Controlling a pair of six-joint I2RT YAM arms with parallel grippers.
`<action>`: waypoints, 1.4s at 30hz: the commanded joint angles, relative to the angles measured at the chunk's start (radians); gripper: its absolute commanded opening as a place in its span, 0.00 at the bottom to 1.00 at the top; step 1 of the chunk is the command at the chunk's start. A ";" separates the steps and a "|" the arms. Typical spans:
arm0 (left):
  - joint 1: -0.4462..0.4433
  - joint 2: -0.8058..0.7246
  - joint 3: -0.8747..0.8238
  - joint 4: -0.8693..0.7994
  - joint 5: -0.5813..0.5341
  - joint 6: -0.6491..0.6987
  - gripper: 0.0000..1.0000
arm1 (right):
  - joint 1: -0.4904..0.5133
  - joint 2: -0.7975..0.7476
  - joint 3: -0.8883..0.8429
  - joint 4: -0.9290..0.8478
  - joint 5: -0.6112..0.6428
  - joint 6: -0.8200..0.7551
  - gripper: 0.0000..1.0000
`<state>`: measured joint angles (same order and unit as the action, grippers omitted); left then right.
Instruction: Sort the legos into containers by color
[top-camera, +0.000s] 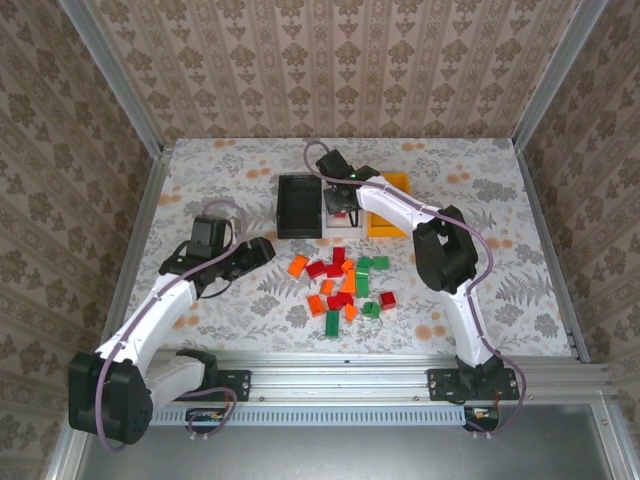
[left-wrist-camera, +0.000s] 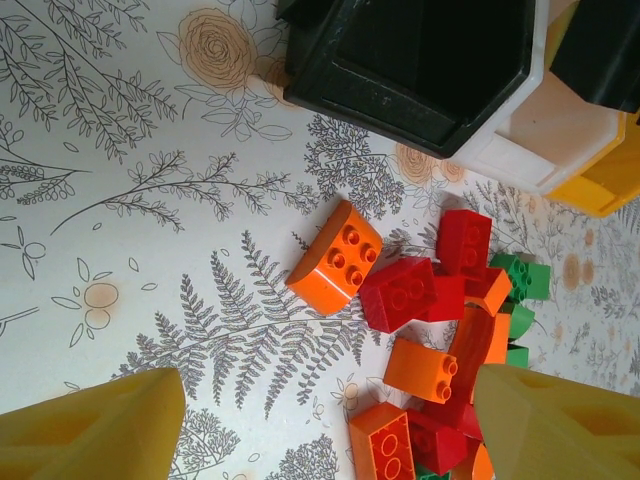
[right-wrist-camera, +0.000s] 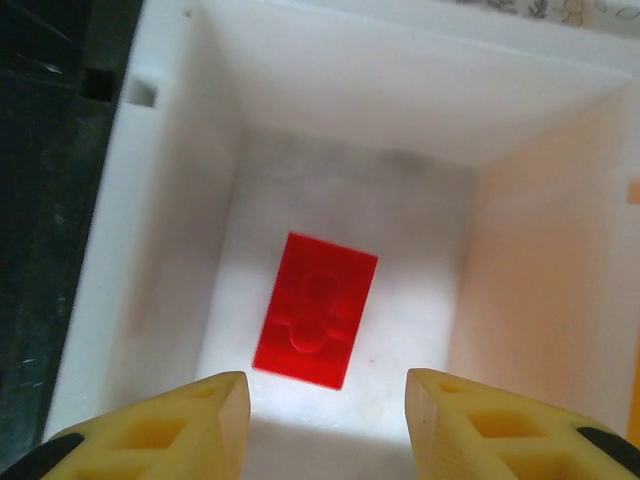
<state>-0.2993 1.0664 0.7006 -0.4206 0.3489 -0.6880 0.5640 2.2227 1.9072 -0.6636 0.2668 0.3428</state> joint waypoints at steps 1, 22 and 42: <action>0.008 -0.027 0.012 -0.013 0.021 -0.009 0.78 | 0.016 -0.169 -0.047 -0.016 0.039 -0.001 0.44; -0.368 0.443 0.224 -0.112 -0.392 0.282 0.55 | 0.031 -0.852 -0.942 0.069 0.012 0.082 0.48; -0.357 0.579 0.231 0.015 -0.355 0.340 0.57 | -0.003 -0.793 -0.947 0.122 -0.041 0.074 0.51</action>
<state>-0.6651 1.6428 0.9237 -0.4461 -0.0154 -0.3786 0.5674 1.4422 0.9646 -0.5476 0.2337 0.4183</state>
